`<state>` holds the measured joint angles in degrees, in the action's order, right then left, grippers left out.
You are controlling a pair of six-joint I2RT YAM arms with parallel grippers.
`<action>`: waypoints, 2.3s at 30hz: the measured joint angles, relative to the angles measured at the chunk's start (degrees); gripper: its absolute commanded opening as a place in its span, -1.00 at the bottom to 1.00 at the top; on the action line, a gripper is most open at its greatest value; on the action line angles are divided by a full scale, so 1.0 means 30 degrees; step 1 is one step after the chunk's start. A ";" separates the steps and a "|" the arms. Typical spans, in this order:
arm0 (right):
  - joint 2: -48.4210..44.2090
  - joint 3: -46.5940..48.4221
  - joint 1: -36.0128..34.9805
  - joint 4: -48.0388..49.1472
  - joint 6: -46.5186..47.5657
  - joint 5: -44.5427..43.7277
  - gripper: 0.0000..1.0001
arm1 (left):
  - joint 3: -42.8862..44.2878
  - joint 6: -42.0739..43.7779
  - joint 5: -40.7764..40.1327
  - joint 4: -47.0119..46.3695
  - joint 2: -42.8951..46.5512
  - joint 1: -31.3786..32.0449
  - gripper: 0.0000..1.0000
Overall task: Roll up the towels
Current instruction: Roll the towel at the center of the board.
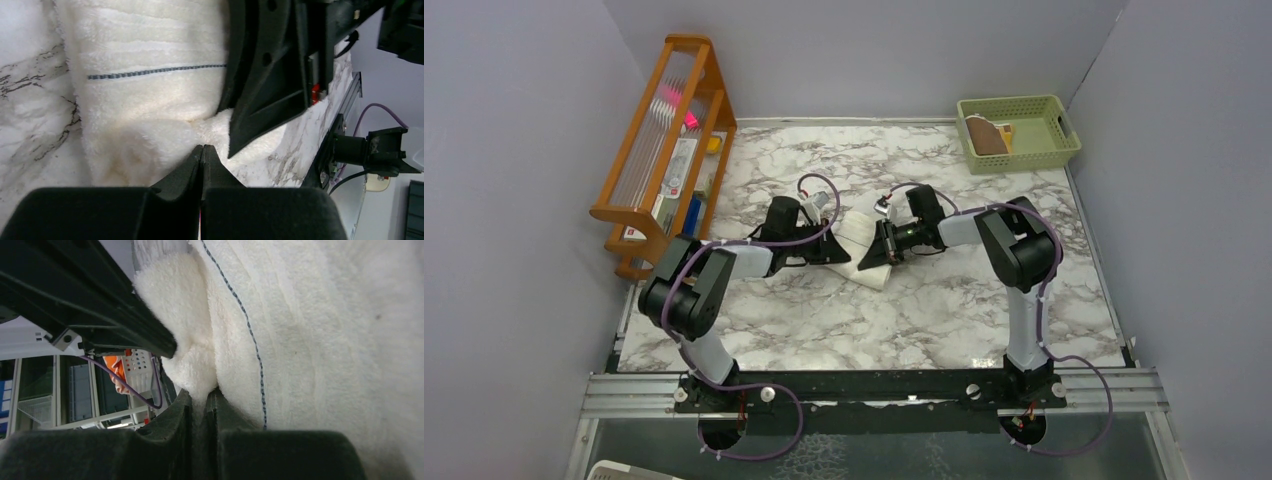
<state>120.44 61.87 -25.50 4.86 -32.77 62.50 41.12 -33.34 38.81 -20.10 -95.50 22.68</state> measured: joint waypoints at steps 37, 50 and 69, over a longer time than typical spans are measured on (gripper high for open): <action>-1.2400 -0.8582 -0.4503 0.7184 1.7624 -1.8418 1.00 | 0.0743 -0.0248 -0.0663 -0.2295 -0.2885 0.0022 -1.00; -1.1249 -0.6951 -0.5821 0.7329 1.9460 -2.2746 1.00 | 0.1151 -0.0189 -0.0758 -0.2076 -0.3140 0.0022 -1.00; -1.3588 -0.6645 -0.7257 0.3468 1.6786 -2.4815 1.00 | 0.1399 -0.0197 -0.0838 -0.1683 -0.3155 0.0022 -1.00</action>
<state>79.68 41.93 -47.27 15.27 17.58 -11.94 45.32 -33.93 36.29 -25.15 -104.97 22.74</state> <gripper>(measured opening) 0.997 0.009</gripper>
